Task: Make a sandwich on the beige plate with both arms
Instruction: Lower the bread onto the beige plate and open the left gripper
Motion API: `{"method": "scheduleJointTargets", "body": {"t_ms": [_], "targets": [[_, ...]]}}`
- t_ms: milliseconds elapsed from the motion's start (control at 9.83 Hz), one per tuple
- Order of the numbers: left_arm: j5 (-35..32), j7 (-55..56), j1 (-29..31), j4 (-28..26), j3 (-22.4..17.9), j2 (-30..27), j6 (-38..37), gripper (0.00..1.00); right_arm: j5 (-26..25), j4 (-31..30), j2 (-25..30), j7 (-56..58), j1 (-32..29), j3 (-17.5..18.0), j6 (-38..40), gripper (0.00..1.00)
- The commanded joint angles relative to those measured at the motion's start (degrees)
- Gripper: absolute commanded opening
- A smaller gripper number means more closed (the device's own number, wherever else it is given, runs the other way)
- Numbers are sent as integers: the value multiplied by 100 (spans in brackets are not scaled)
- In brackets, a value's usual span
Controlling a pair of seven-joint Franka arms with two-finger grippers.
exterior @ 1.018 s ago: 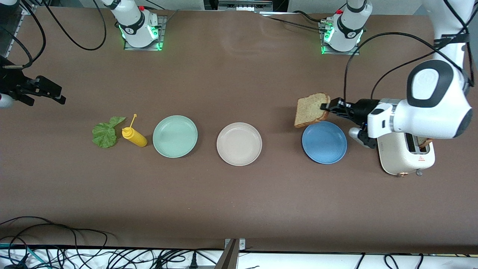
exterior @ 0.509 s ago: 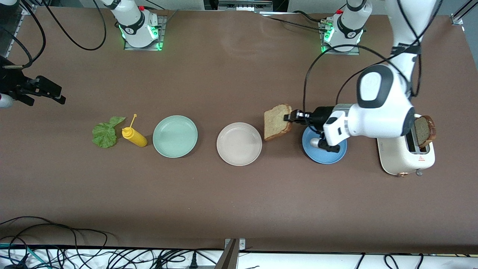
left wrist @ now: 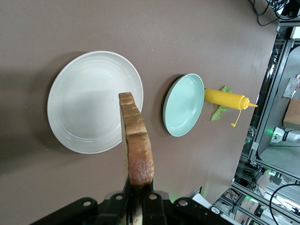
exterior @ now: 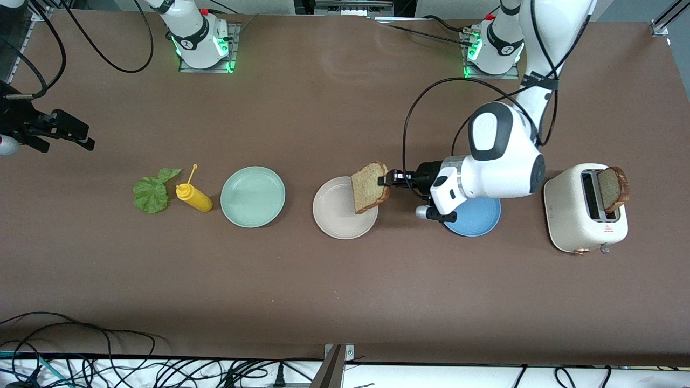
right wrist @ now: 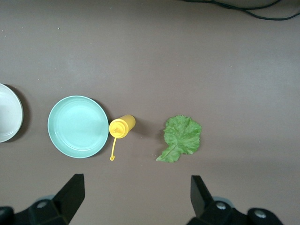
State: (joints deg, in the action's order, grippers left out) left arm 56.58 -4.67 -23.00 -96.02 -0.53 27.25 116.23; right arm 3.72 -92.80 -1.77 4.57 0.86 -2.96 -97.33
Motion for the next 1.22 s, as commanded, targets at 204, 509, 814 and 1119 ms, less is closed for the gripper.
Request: {"method": "scheduleJointTargets", "body": {"t_ms": [204, 509, 814, 1119], "targets": [[932, -26, -186, -119, -61, 104, 205, 0, 76, 42, 19, -44, -15, -11, 74, 100], [1337, -157, -423, -101, -53, 341, 847, 0, 77, 42, 10, -52, -15, -20, 74, 100], [2012, -718, -670, -75, -53, 631, 1453, 0, 77, 42, 10, -61, -15, -20, 82, 100], [2146, -869, -801, -48, -53, 746, 1700, 0, 77, -10, -8, 17, -15, -20, 82, 100]]}}
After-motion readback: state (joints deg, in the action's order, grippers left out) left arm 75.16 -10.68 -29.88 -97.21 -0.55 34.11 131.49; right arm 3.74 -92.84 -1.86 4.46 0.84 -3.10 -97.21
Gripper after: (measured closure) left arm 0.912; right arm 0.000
